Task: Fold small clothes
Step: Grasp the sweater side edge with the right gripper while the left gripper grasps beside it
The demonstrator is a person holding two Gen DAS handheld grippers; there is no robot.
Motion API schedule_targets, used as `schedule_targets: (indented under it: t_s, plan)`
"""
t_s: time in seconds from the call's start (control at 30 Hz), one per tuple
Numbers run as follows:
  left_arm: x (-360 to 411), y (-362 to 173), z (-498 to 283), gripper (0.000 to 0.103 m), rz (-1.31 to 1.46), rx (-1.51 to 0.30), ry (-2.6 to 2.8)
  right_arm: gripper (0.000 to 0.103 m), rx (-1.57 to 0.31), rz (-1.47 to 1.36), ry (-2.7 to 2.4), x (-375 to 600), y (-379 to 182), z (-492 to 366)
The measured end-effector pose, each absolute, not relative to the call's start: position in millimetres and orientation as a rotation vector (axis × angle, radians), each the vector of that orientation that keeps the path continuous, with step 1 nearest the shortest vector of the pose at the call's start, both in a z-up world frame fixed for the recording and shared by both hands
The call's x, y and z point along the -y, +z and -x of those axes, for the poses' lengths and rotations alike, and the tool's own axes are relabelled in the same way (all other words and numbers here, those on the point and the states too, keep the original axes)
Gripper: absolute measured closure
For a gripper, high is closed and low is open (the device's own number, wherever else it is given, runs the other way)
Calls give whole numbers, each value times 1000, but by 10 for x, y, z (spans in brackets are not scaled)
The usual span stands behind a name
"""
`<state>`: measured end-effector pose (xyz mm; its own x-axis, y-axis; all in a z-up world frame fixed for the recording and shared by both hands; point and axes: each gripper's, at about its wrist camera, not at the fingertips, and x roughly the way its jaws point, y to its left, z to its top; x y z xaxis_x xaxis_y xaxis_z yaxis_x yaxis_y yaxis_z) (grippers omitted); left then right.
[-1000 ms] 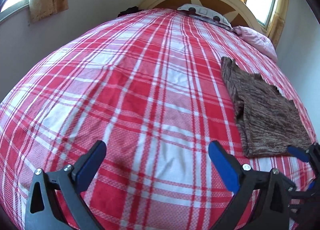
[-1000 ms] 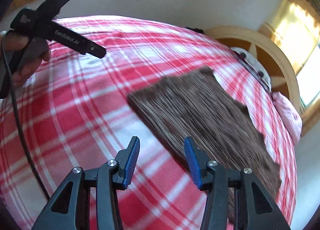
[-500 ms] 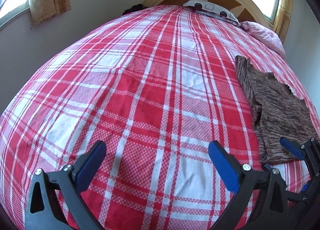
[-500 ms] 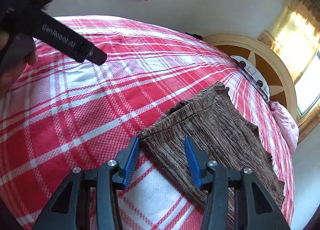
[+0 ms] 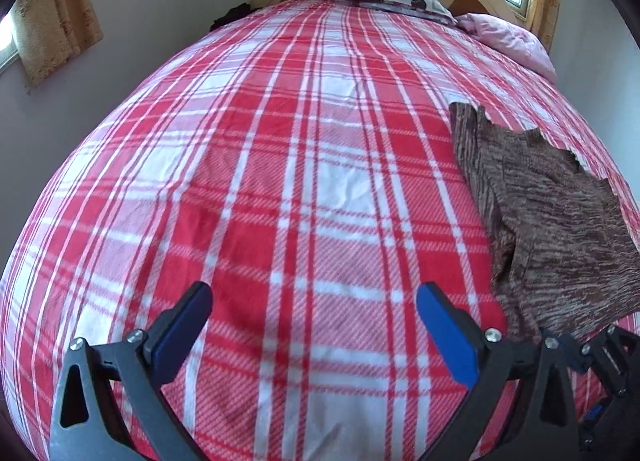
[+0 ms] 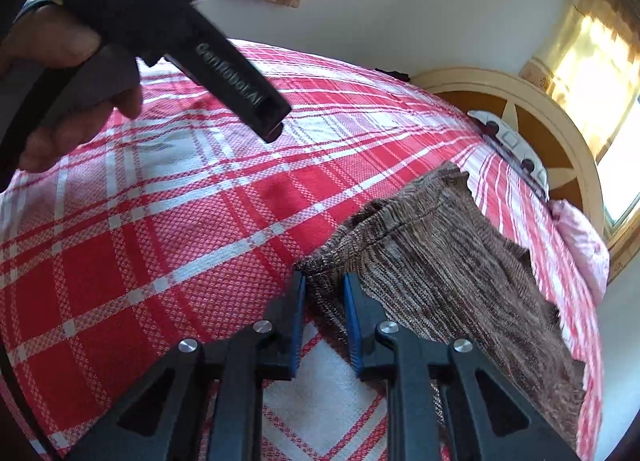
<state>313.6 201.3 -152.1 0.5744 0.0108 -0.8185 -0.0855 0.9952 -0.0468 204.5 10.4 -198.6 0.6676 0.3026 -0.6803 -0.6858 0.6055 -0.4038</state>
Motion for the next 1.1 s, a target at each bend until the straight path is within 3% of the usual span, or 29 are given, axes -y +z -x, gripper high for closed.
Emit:
schedule_targets:
  t_s: [0.23, 0.5, 0.73, 0.9, 0.93, 0.97, 1.0, 1.03, 1.1]
  plan:
    - [-1798, -1496, -3538, 0, 156, -1054, -85, 91, -628, 640, 614, -26, -1967, -2132]
    - [-1436, -1548, -4067, 1, 226, -992, -234, 91, -649, 571, 606, 65, -1949, -2233]
    - [-1194, -1602, -4478, 22, 253, -982, -318, 92, -657, 545, 609, 93, -1949, -2275]
    - [-1073, -1648, -4582, 26, 212, -964, -322, 92, -666, 540, 613, 100, -1963, -2313]
    - [-1067, -1649, -4574, 36, 198, -955, -318, 93, -664, 544, 612, 97, -1964, -2313]
    - [-1064, -1642, -4567, 63, 183, -950, -316, 94, -663, 545, 616, 97, -1962, -2309]
    - [-1067, -1631, -4574, 82, 185, -949, -337, 95, -663, 537, 619, 106, -1957, -2313]
    - [-1077, -1617, -4573, 92, 206, -961, -359, 95, -665, 519, 626, 128, -1943, -2316]
    - [-1074, -1571, -4564, 94, 214, -961, -342, 95, -673, 479, 633, 183, -1910, -2351]
